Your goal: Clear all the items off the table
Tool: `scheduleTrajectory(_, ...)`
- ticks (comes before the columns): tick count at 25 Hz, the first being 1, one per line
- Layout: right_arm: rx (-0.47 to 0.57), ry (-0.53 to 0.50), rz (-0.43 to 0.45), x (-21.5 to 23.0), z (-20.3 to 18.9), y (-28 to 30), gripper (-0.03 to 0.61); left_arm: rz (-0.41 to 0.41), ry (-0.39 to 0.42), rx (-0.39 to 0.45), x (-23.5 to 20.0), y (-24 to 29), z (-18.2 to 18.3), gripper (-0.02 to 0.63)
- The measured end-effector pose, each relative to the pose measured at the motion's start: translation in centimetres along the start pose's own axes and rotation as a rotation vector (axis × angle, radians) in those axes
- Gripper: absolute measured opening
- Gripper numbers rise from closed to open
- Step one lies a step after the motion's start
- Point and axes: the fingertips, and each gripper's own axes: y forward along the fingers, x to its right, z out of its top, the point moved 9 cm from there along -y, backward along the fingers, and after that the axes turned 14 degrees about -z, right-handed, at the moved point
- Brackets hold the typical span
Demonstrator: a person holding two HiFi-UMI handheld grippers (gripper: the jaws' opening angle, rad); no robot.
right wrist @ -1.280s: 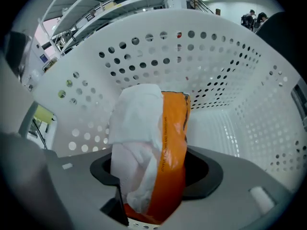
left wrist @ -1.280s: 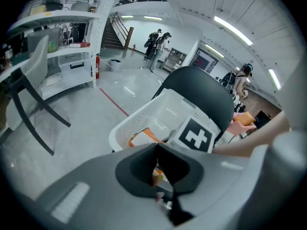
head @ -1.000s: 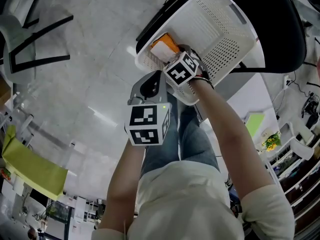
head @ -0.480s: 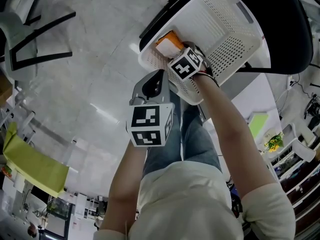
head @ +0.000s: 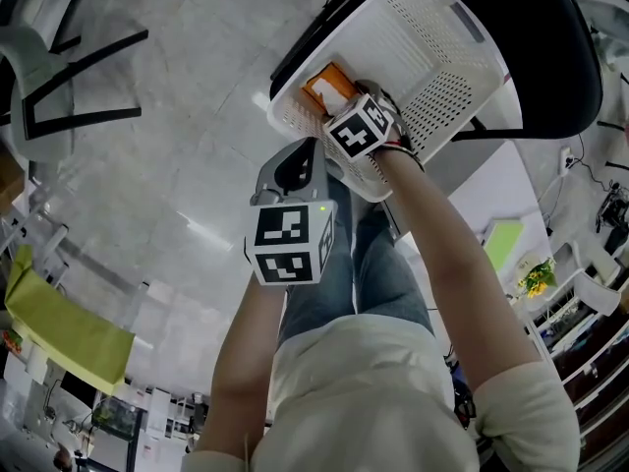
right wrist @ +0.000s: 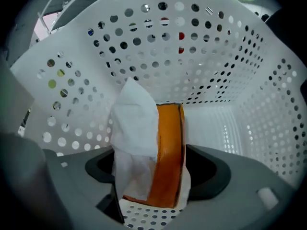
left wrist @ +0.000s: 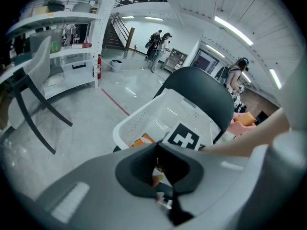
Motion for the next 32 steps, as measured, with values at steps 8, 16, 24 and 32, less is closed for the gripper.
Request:
scheduleTrajectory(8, 0.037, 0.04, -0.009, 0.6, 0.4, -3.5, 0.4, 0.001, 0.003, -0.003, 0.6, -1.1, -0.1, 0.009)
scheduleTrajectory(16, 0.102, 0.089, -0.022, 1.2, 0.3, -7.8, 0.314, 0.007, 0.032, -0.023, 1.2, -1.4, -0.7, 0.009)
scheduleTrajectory(24, 0.166, 0.145, -0.068, 1.7, -1.0, -12.6, 0.177, -0.018, 0.072, -0.053, 2.7, -1.6, -1.2, 0.009)
scheduleTrajectory(32, 0.231, 0.254, -0.144, 2.2, -3.1, -17.5, 0.03, -0.039, 0.108, -0.053, 4.3, -2.0, -1.2, 0.009)
